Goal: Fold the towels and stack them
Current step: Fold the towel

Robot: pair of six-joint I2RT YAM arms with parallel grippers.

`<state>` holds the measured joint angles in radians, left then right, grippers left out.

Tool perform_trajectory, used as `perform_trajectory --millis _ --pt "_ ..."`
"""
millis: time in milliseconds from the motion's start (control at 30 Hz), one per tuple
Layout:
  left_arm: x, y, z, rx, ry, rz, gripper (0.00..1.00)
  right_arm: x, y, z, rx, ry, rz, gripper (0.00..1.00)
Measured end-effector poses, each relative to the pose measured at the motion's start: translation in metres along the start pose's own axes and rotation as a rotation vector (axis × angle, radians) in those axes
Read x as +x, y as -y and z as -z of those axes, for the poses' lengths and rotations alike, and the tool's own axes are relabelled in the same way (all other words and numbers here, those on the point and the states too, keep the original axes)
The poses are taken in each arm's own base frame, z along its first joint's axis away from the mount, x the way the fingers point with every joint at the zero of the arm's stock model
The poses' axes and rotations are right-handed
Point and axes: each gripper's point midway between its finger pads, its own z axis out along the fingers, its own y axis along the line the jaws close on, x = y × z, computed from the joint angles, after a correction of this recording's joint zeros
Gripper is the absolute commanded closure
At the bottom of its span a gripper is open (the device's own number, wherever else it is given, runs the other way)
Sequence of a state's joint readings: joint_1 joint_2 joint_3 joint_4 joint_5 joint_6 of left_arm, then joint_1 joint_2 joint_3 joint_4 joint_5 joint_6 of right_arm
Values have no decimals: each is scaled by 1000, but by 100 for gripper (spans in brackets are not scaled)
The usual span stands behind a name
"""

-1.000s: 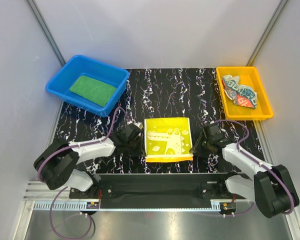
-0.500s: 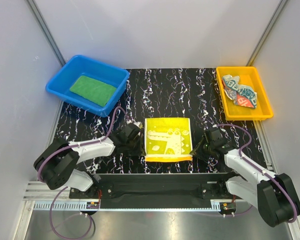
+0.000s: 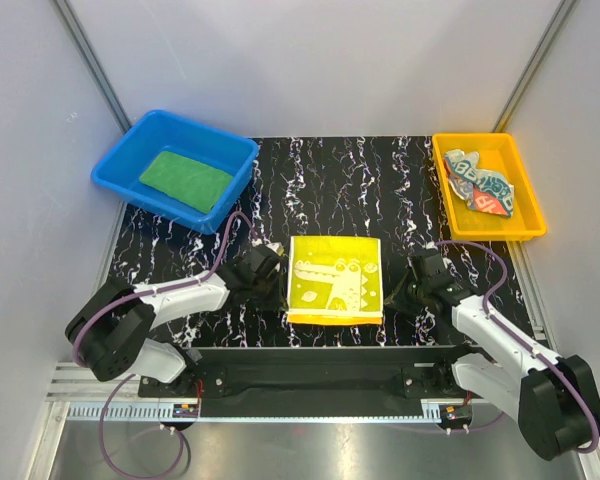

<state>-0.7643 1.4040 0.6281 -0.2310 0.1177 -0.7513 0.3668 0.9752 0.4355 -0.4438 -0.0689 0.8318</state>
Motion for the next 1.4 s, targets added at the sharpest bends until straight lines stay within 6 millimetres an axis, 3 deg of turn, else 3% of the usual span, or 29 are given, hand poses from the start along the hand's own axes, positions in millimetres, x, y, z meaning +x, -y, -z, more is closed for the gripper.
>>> perform_trajectory --millis 133,233,567,833,1000,1067,1400 --pt "1 -1 1 -5 -3 1 100 1 1 -1 6 -5 1 96" --pt "1 -1 1 -5 -3 0 100 2 3 -1 13 -11 -1 76" --pt "1 -1 1 -4 -2 0 100 13 6 -2 37 -47 -6 70" --pt "0 -1 1 -3 -1 -1 100 28 11 -10 60 -85 -14 75" --pt "0 0 1 -1 0 -1 100 26 8 -8 46 -71 -24 97" --pt "0 0 1 -2 0 -1 100 24 6 -7 36 -60 -26 100" --pt "-6 6 7 0 3 -3 100 21 5 -5 34 -41 -12 100"
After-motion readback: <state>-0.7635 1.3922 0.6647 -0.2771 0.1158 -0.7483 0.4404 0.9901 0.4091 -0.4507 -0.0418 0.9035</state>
